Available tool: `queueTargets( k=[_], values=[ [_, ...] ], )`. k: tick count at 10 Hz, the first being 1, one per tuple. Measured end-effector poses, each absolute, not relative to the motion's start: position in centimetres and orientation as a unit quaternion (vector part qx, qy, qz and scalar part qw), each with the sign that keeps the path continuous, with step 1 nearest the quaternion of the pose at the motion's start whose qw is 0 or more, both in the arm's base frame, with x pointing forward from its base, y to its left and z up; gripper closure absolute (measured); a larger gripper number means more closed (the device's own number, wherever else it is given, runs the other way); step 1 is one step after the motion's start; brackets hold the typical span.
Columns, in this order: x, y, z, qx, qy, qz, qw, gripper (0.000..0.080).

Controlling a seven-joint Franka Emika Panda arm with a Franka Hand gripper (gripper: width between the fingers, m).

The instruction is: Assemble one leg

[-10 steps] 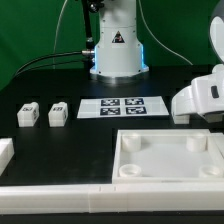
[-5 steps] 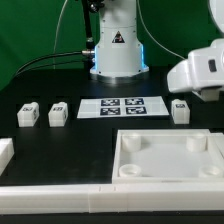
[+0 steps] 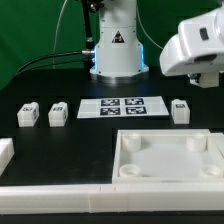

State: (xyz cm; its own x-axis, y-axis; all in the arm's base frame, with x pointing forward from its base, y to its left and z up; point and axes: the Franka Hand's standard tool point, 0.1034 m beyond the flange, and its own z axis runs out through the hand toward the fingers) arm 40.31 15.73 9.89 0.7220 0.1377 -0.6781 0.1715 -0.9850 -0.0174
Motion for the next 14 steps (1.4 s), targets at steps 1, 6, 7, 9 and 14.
queueTargets(
  k=[1, 6, 7, 9, 14],
  values=[
    [40.6, 15.9, 9.6, 0.943, 0.084, -0.322, 0.018, 0.0508],
    [42.3, 14.9, 10.3, 0.994, 0.084, -0.074, -0.012, 0.0508],
    [43.6, 14.0, 10.8, 0.997, 0.074, -0.029, -0.019, 0.0508],
    [44.7, 12.0, 11.9, 0.999, 0.045, -0.018, -0.016, 0.0508],
    [49.6, 8.2, 12.8, 0.996, 0.087, 0.022, -0.021, 0.0508]
  ],
)
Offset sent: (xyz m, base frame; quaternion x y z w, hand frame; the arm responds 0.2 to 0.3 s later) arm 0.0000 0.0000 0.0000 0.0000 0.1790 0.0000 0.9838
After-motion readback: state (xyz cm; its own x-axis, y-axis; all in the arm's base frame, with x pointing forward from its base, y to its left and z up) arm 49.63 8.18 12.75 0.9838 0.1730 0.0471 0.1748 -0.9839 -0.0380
